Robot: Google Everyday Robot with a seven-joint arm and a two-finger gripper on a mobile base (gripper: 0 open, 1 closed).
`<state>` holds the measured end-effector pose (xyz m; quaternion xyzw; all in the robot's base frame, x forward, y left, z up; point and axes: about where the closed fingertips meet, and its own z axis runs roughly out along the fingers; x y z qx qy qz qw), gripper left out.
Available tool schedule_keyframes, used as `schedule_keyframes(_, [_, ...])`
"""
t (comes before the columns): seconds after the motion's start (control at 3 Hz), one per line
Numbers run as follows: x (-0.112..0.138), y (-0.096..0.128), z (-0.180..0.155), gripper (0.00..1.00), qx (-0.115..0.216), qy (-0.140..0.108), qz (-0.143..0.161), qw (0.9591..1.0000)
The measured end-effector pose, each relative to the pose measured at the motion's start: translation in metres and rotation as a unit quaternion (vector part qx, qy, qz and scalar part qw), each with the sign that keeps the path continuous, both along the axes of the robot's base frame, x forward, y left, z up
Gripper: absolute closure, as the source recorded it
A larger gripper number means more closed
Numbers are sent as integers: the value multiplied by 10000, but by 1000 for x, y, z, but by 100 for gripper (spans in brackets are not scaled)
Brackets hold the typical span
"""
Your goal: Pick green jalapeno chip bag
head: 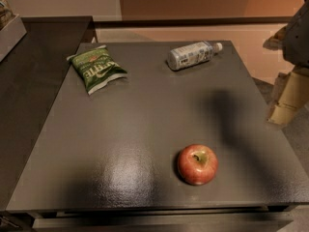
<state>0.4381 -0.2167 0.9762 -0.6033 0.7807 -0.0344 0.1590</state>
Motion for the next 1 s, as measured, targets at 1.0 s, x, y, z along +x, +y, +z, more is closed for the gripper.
schedule_keyframes(1.0, [10, 16, 3, 0, 95, -113, 21, 9999])
